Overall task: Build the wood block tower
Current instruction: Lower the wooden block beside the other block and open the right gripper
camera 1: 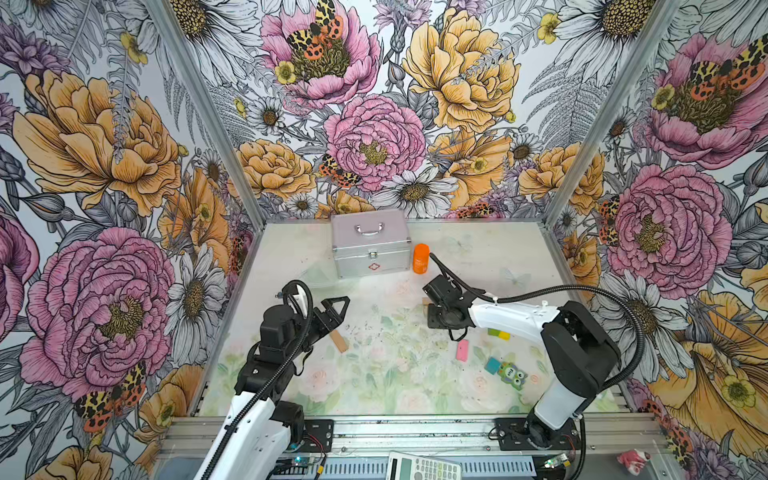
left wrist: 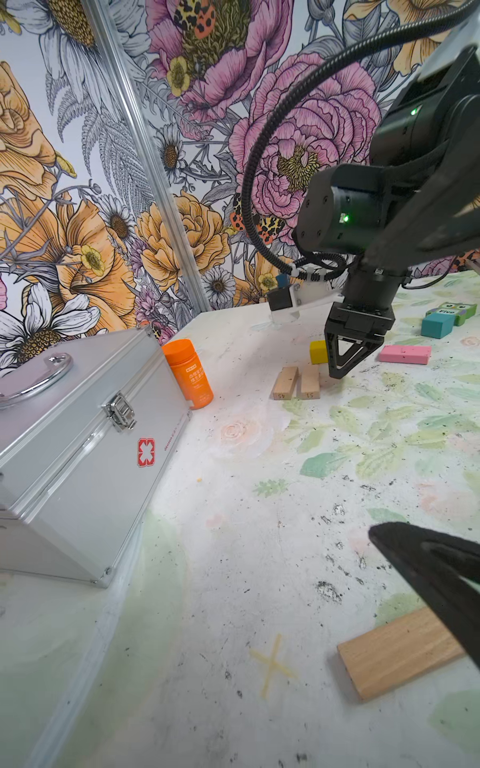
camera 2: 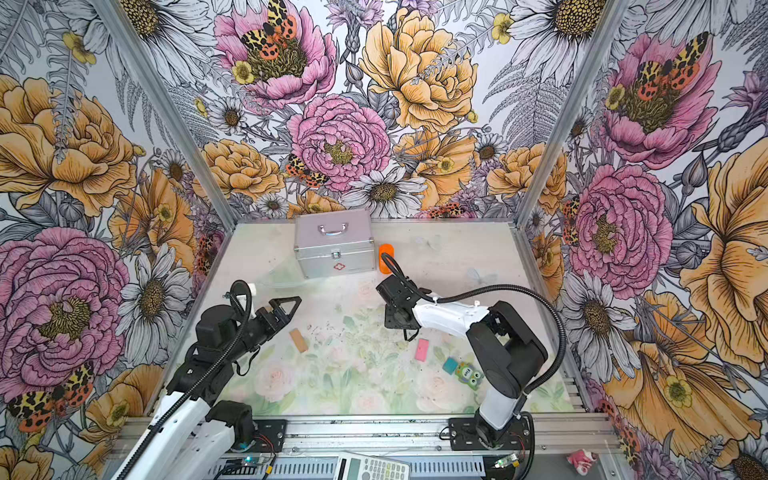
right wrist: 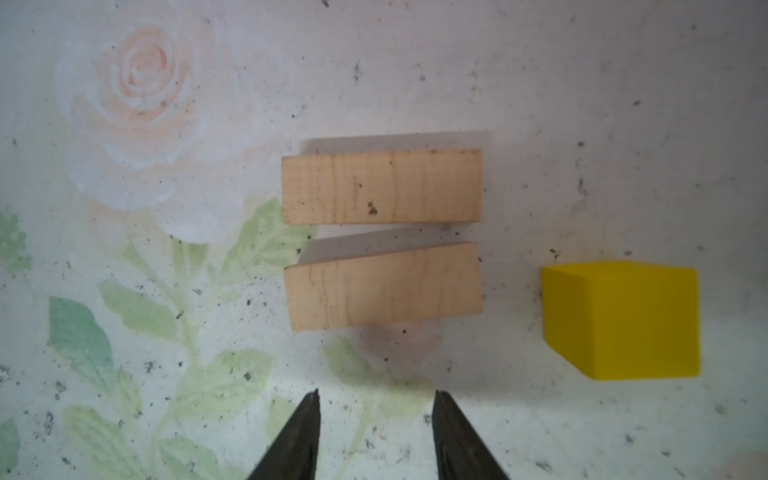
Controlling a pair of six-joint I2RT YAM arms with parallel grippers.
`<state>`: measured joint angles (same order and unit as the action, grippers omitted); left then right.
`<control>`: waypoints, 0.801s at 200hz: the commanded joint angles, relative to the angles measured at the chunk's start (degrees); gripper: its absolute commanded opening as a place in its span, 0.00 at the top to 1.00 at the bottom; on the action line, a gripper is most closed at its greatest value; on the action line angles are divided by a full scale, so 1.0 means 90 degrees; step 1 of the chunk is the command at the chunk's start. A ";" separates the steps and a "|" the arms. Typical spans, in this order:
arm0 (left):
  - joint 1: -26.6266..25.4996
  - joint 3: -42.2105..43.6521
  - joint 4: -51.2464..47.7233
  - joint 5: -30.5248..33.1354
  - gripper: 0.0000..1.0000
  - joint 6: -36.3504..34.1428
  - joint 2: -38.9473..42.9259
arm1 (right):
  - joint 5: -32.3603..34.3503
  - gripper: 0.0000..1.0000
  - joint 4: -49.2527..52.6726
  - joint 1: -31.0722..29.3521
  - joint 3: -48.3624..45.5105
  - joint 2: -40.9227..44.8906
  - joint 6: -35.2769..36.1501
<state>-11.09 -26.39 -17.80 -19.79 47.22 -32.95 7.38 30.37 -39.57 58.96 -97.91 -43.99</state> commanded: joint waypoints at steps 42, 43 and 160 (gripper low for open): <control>-0.0047 -0.0173 -0.0111 0.0212 0.03 -0.0012 -0.0017 | 0.0031 0.65 -0.0025 -0.0046 0.0283 -0.0562 0.0016; -0.0047 -0.0178 -0.0111 0.0214 0.03 -0.0012 -0.0014 | 0.0031 0.65 -0.0025 -0.0046 0.0283 -0.0562 0.0016; -0.0045 -0.0321 -0.0082 0.0256 0.03 -0.0146 -0.0196 | 0.0090 0.68 0.0015 0.0119 0.0702 -0.1002 0.0063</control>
<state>-11.14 -27.46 -18.63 -18.81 47.03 -34.39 7.66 30.57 -39.03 63.70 -105.06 -43.86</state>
